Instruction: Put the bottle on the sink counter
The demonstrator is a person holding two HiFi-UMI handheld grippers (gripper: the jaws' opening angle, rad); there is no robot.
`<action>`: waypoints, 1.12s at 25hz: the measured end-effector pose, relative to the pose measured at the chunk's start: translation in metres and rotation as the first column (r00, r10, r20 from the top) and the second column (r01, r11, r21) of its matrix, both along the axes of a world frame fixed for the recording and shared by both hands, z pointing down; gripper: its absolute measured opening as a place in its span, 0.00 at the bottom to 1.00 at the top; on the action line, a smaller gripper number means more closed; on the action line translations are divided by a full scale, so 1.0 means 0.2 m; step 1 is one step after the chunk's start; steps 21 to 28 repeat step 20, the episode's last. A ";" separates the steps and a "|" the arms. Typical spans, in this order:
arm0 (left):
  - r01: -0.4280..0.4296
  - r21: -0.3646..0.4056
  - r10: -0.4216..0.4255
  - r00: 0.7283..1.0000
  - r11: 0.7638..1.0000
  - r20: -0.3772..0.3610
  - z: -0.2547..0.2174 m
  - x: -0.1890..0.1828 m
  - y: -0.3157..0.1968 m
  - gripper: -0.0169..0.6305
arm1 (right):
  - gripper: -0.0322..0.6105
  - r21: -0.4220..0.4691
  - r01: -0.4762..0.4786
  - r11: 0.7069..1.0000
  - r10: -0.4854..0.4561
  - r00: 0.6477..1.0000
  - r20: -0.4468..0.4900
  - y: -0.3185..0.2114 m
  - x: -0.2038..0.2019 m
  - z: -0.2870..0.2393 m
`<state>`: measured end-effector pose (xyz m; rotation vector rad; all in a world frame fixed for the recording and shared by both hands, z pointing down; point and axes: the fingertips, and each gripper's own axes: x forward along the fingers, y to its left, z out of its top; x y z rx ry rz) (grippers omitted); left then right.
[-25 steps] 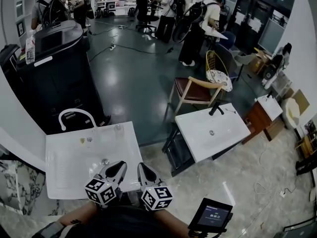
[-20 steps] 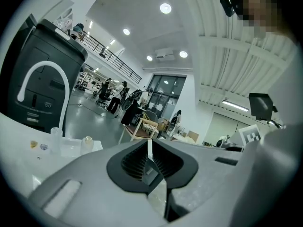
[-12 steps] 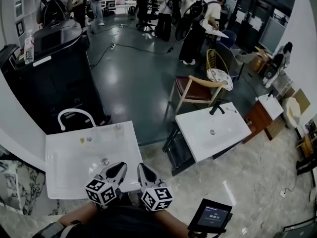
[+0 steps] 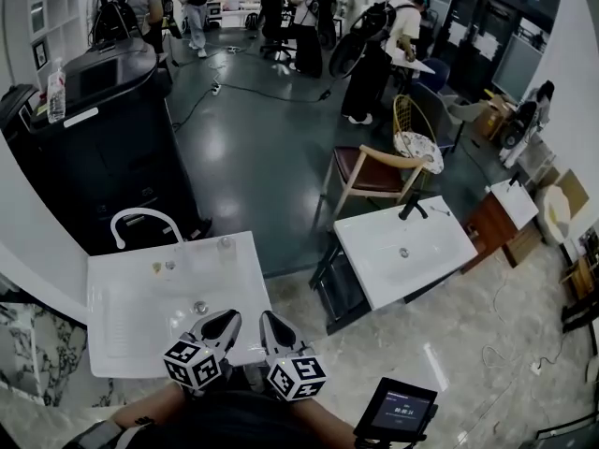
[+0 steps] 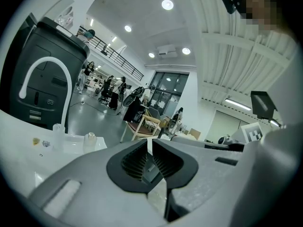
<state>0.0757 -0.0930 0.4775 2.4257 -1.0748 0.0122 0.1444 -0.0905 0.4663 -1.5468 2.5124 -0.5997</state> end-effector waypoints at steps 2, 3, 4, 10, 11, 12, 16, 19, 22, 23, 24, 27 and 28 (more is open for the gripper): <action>-0.001 -0.007 0.001 1.000 1.000 0.001 0.01 0.00 0.00 0.08 | 0.04 -0.003 0.000 1.000 0.000 1.000 0.001 0.00 0.00 0.00; -0.001 -0.010 0.001 1.000 1.000 0.002 0.01 -0.01 0.00 0.07 | 0.04 -0.005 -0.001 1.000 0.001 1.000 0.001 0.00 -0.01 0.01; -0.002 -0.014 0.002 1.000 1.000 0.003 0.02 -0.01 -0.01 0.07 | 0.04 -0.008 0.000 1.000 0.000 1.000 0.002 -0.01 -0.01 0.01; -0.002 -0.036 0.002 1.000 0.999 0.005 0.05 -0.02 -0.01 0.07 | 0.04 -0.016 0.010 1.000 -0.010 1.000 0.000 -0.02 -0.04 0.02; -0.001 -0.037 0.001 1.000 0.999 0.006 0.05 -0.03 -0.01 0.07 | 0.04 -0.018 0.011 1.000 -0.011 1.000 0.000 -0.02 -0.04 0.03; 0.000 -0.038 0.000 1.000 0.999 0.006 0.05 -0.03 -0.02 0.07 | 0.04 -0.019 0.013 1.000 -0.013 1.000 0.000 -0.02 -0.04 0.03; 0.003 -0.051 -0.002 1.000 0.999 0.006 0.06 -0.04 -0.03 0.08 | 0.04 -0.026 0.020 0.999 -0.020 1.000 -0.001 -0.03 -0.06 0.03; 0.004 -0.057 -0.004 1.000 0.998 0.005 0.08 -0.05 -0.04 0.08 | 0.04 -0.031 0.024 0.999 -0.024 1.000 -0.002 -0.05 -0.07 0.04; 0.005 -0.059 -0.004 1.000 0.998 0.005 0.08 -0.05 -0.05 0.08 | 0.04 -0.033 0.025 0.999 -0.025 1.000 -0.002 -0.06 -0.08 0.04; 0.005 -0.059 -0.004 1.000 0.998 0.005 0.08 -0.05 -0.05 0.08 | 0.04 -0.033 0.025 0.999 -0.025 1.000 -0.002 -0.06 -0.08 0.04; 0.005 -0.059 -0.004 1.000 0.998 0.005 0.08 -0.05 -0.05 0.08 | 0.04 -0.033 0.025 0.999 -0.025 1.000 -0.002 -0.06 -0.08 0.04; 0.005 -0.059 -0.004 1.000 0.998 0.005 0.08 -0.05 -0.05 0.08 | 0.04 -0.033 0.025 0.999 -0.025 1.000 -0.002 -0.06 -0.08 0.04; 0.005 -0.059 -0.004 1.000 0.998 0.005 0.08 -0.05 -0.05 0.08 | 0.04 -0.033 0.025 0.999 -0.025 1.000 -0.002 -0.06 -0.08 0.04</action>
